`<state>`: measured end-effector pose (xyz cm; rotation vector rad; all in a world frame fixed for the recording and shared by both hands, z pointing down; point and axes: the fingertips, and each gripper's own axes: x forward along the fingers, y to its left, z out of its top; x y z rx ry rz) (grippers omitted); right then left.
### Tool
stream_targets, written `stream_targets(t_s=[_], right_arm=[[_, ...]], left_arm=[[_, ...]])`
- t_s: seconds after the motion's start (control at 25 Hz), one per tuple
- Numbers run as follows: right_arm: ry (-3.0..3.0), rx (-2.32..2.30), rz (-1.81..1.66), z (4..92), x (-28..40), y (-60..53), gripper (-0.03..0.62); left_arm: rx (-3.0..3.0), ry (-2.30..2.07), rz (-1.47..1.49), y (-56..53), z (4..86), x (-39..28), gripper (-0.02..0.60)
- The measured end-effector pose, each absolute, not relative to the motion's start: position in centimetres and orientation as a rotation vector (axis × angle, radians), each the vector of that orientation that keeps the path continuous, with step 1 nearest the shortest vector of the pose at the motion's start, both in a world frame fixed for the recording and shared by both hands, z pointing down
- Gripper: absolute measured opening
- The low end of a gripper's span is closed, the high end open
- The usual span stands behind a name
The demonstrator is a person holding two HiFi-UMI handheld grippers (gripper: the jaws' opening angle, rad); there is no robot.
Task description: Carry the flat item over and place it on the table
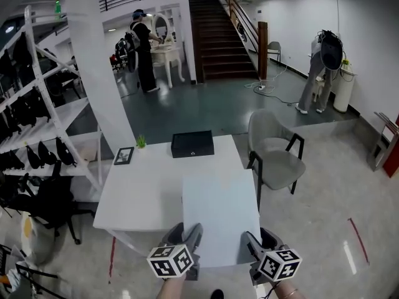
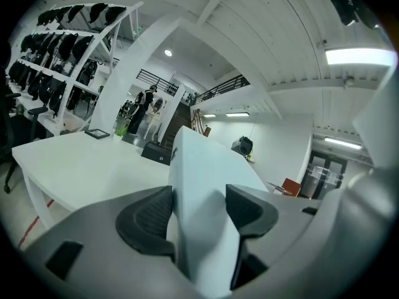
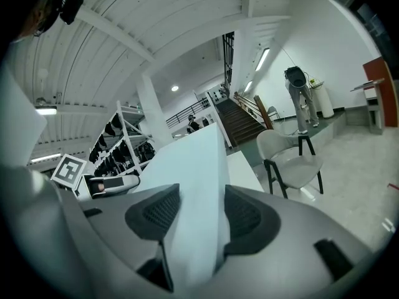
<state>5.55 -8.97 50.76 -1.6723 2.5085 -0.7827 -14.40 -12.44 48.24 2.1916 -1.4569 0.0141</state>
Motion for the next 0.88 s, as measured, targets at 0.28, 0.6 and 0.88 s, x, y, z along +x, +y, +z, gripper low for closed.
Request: stream_targets(t_s=[0.28,0.6,0.88], right_arm=[[2.501,-1.690,-0.751,50.1,4.8,-12.5,0.219],[2.489,-1.705,-0.750,50.5,6.2,-16.5,0.219],[2.504,-1.676,-0.736,50.4,6.7,-22.2,0.219]], left_arm=[[2.210,-1.436,0.001,-16.3,47.8,-15.0,0.268],[2.235,-1.427,0.010,-20.6,47.9,-13.5,0.268],[2.232,-1.454,0.001,-25.8,47.6,-13.1,0.268]])
